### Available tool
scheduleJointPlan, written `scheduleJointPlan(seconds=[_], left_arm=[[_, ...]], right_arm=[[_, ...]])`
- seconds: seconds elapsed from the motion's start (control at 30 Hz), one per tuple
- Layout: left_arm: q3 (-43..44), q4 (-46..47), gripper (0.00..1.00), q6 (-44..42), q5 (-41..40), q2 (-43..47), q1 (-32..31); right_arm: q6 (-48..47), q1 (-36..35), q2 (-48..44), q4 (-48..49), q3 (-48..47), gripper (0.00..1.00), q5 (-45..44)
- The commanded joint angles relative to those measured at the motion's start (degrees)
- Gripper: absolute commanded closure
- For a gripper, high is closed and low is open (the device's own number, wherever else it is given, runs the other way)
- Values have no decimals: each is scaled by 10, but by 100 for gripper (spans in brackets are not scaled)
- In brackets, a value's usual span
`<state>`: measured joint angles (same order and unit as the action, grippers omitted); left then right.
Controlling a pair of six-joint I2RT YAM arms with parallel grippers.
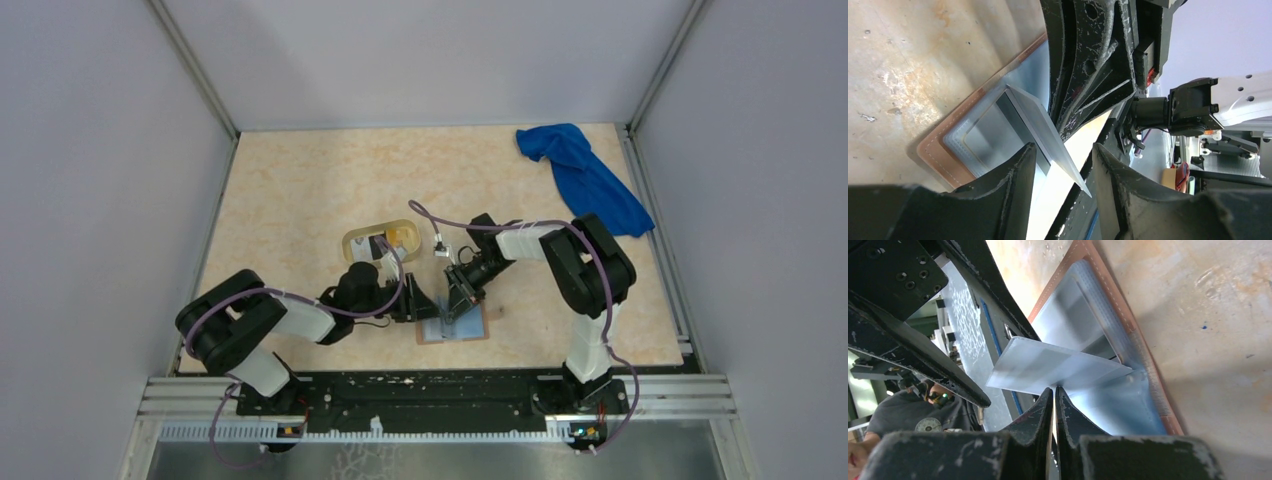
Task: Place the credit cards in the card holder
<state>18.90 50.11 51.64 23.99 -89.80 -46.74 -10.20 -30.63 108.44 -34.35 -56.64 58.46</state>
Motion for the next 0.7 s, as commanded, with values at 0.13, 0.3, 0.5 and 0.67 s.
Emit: scheduleJointPlan(seconds=[0.13, 0.3, 0.5, 0.67], left_arm=[[21, -57, 52, -17, -33, 14, -4], [27, -111, 57, -32, -63, 35, -4], [43, -212, 67, -58, -115, 62, -4], [63, -293, 70, -82, -154, 68, -4]], right_arm=[[6, -7, -1, 21, 1, 95, -32], [10, -12, -2, 26, 1, 93, -60], [-10, -14, -11, 2, -15, 93, -25], [-66, -14, -47, -50, -48, 93, -15]])
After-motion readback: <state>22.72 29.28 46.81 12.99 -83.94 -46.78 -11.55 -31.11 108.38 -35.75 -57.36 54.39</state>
